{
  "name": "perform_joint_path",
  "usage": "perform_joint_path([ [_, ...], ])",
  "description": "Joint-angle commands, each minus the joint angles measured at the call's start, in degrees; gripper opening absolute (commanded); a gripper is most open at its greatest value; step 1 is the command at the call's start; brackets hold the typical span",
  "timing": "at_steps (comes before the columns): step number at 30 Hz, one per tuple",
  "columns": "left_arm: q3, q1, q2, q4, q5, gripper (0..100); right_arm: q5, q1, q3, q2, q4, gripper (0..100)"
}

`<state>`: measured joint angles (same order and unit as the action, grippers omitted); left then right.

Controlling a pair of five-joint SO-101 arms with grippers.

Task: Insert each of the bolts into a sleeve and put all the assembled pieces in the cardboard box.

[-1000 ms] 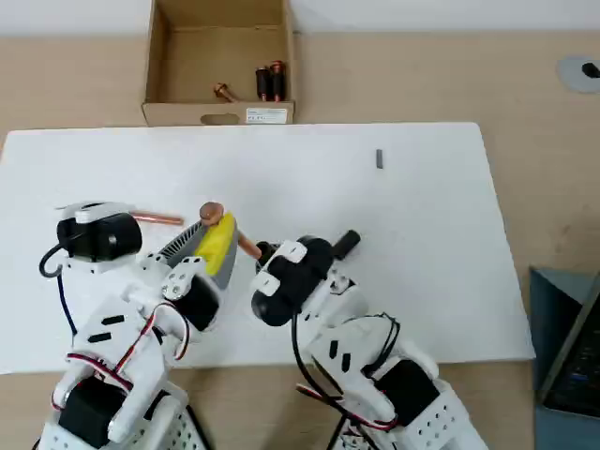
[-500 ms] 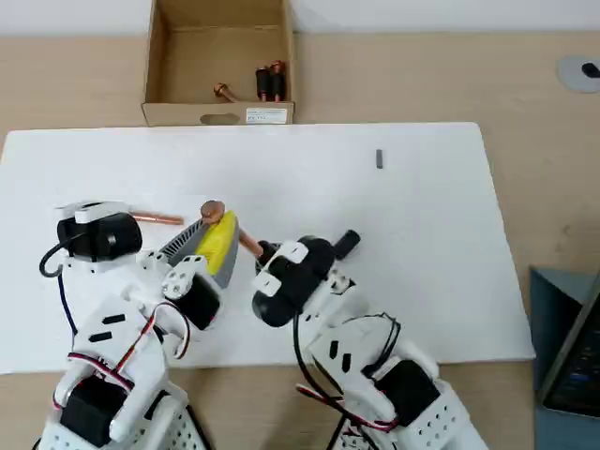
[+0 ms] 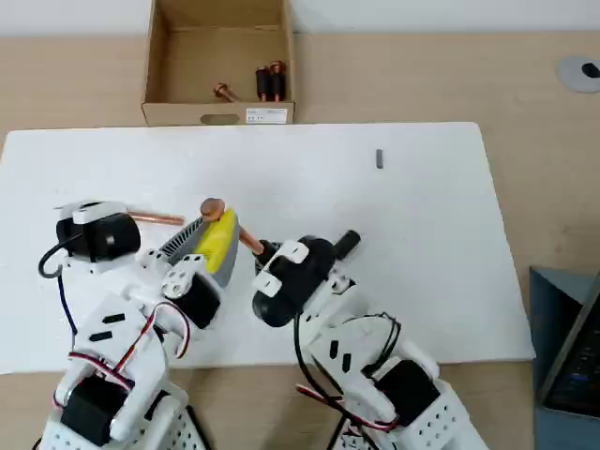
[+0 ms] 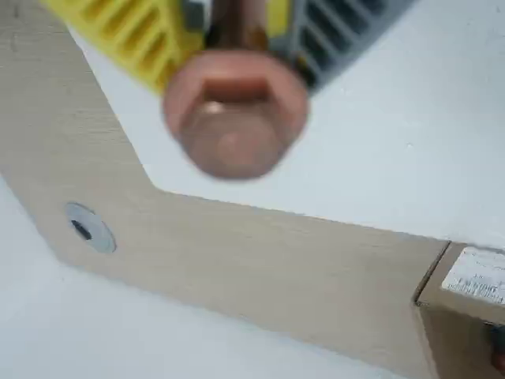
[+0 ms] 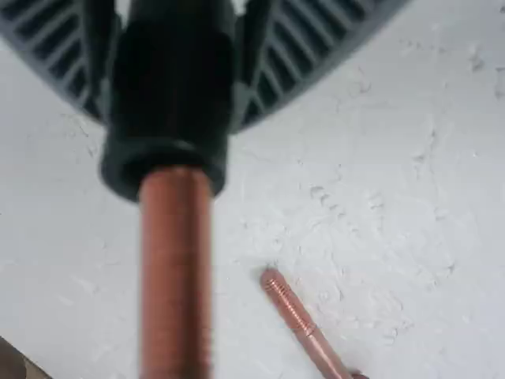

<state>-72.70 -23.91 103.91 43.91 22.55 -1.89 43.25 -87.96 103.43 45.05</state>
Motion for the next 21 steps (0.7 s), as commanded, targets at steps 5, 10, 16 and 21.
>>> perform_joint_path([
  [5, -1.9, -0.2, 0.6, -1.8, 0.2, 0, -3.2, 0.9, 1.5, 6.4, -1.9, 0.9],
  [10, -2.2, -0.2, 0.6, -1.8, 0.0, 0, -3.5, 0.9, 1.5, 6.4, -1.9, 0.9],
  [16, -4.5, -3.1, 0.6, -1.2, -1.3, 0, -3.5, 0.9, 1.5, 6.4, -1.9, 0.9],
  [21, -7.0, -6.9, 0.6, -1.2, -5.5, 0, -3.5, 0.9, 1.5, 6.4, -1.9, 0.9],
])
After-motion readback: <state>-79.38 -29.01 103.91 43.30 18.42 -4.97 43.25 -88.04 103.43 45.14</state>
